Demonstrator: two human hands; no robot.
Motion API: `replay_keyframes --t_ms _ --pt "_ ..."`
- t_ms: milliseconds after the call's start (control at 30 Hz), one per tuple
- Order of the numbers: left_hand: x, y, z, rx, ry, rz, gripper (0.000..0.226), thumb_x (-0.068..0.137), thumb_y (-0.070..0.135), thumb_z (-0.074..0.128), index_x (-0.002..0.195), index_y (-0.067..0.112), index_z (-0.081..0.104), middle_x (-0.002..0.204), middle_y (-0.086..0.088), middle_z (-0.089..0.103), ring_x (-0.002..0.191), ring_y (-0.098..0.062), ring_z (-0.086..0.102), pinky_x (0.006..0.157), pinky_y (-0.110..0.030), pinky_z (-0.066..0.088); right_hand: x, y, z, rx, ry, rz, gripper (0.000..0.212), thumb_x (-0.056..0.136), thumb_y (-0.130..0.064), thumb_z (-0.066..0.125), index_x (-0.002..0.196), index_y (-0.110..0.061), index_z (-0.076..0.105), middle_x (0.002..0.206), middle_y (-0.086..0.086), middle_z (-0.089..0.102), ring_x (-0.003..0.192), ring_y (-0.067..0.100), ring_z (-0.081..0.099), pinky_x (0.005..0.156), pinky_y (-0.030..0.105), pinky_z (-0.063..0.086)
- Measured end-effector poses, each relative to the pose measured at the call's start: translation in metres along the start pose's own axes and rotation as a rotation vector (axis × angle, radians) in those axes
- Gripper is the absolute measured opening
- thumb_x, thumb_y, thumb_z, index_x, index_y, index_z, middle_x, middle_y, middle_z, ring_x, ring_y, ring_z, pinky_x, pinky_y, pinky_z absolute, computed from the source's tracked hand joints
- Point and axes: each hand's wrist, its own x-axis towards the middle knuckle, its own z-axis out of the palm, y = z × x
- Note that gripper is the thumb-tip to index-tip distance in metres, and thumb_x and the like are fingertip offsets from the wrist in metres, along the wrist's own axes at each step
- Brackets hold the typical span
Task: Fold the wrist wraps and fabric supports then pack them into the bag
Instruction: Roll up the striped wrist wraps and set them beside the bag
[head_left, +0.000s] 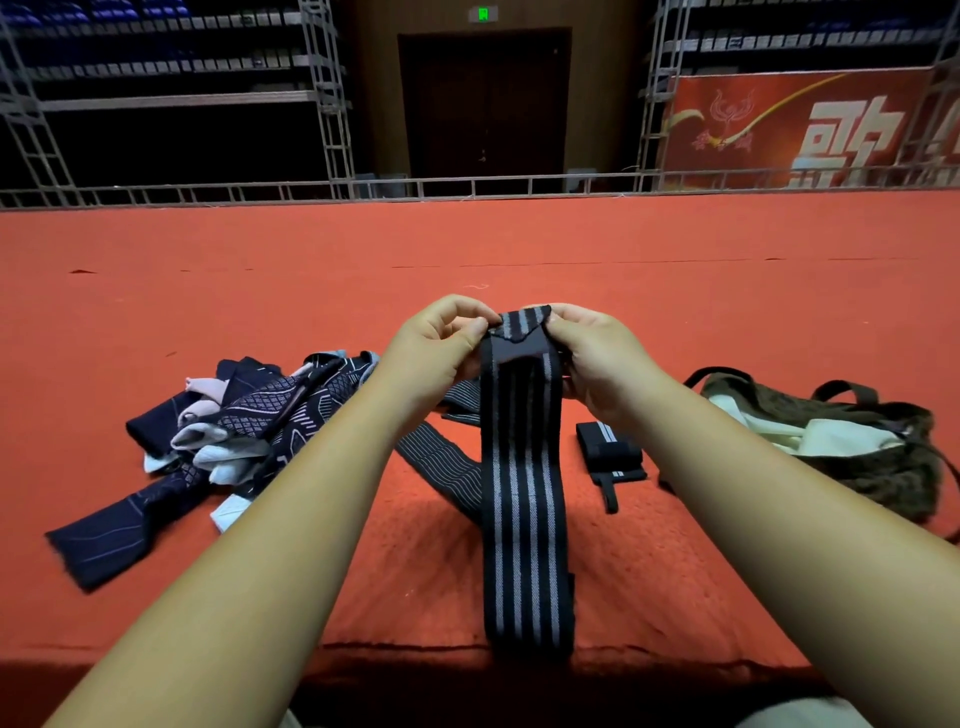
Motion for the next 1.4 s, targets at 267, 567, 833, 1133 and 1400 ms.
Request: replay_keyframes --t_ms 267,567,833,1133,1400 --pt "-0.002 0.003 0.005 -0.112 0.04 -0.055 0.01 0.105 0.022 0.069 0.108 0.014 0.073 0.091 -0.003 0.073 0.075 -0.012 0.071 0.068 -0.026 0.058 -0.009 -0.001 0.002 -0.012 -0.049 -0.007 0.026 0.113 -0.029 0.052 0.121 -0.029 0.078 0.1 0.007 0.079 0.079 0.022 0.07 0.069 0.035 0.055" --pt "-0.003 0.001 0.004 -0.134 -0.026 -0.075 0.044 0.081 0.04 0.09 0.118 0.019 0.075 0.112 -0.003 0.077 0.108 -0.02 0.075 0.1 -0.047 0.06 -0.016 0.004 0.004 -0.075 -0.029 -0.042 0.024 0.111 -0.034 0.056 0.117 -0.036 0.079 0.112 0.019 0.079 0.087 0.031 0.068 0.078 0.051 0.05" --pt "-0.002 0.003 0.005 -0.094 -0.041 -0.046 0.048 0.076 0.028 0.093 0.12 0.019 0.076 0.12 -0.013 0.076 0.115 -0.033 0.074 0.104 -0.054 0.058 -0.017 -0.001 0.002 0.021 -0.008 -0.057 0.025 0.111 -0.025 0.057 0.124 -0.028 0.078 0.1 0.005 0.082 0.075 0.021 0.07 0.065 0.034 0.054" --pt "-0.002 0.004 0.014 0.058 0.029 0.006 0.031 0.088 0.02 0.088 0.116 0.015 0.077 0.109 -0.006 0.081 0.094 -0.011 0.076 0.08 -0.026 0.06 -0.018 -0.001 -0.003 0.025 -0.012 -0.046 0.023 0.11 -0.026 0.059 0.124 -0.026 0.078 0.1 0.004 0.082 0.077 0.018 0.074 0.063 0.036 0.06" --pt "0.002 0.004 0.011 0.184 0.103 0.059 0.028 0.084 0.027 0.091 0.11 0.025 0.078 0.107 0.004 0.08 0.101 -0.009 0.075 0.081 -0.022 0.059 -0.024 0.009 -0.003 0.115 -0.093 0.044 0.033 0.11 -0.038 0.057 0.123 -0.014 0.075 0.112 0.02 0.078 0.089 0.03 0.071 0.073 0.036 0.054"
